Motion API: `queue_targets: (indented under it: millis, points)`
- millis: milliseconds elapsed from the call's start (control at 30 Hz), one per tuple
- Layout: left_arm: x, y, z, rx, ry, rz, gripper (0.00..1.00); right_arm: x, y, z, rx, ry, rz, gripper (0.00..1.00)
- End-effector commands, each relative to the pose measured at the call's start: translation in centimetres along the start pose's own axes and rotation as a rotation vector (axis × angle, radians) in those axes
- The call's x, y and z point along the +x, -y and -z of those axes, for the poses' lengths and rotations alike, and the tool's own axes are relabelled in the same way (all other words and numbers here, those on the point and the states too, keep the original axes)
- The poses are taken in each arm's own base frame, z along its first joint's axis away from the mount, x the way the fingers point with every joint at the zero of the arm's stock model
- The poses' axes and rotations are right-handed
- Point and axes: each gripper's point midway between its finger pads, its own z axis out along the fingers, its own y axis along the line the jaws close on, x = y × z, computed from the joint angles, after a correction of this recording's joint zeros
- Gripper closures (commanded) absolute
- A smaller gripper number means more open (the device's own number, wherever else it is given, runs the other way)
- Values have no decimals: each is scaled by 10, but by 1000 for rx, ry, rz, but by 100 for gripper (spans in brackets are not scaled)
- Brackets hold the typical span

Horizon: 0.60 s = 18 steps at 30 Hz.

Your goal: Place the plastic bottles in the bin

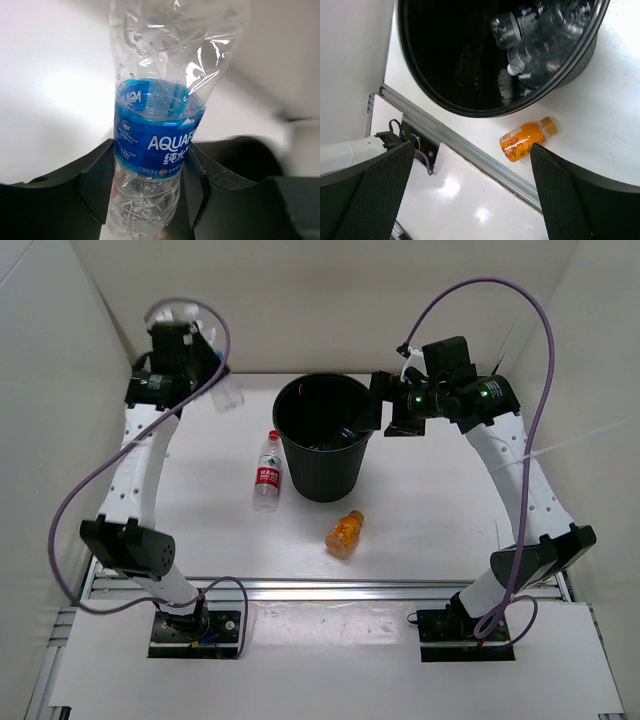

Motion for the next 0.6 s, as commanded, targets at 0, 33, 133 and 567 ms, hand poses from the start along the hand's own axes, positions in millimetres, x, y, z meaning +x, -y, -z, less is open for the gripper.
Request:
queue_targets:
  millis: [0, 33, 133, 567]
  points:
    - [-23, 75, 55, 234, 58, 4, 48, -2, -3, -1, -32, 31, -5, 0]
    - [-18, 96, 61, 308, 38, -11, 48, -2, -1, 1, -37, 38, -9, 0]
    - [32, 161, 62, 466, -44, -133, 43, 1, 2, -2, -48, 29, -26, 0]
    - [20, 176, 116, 415, 106, -245, 0, 4, 29, 24, 1, 94, -66, 0]
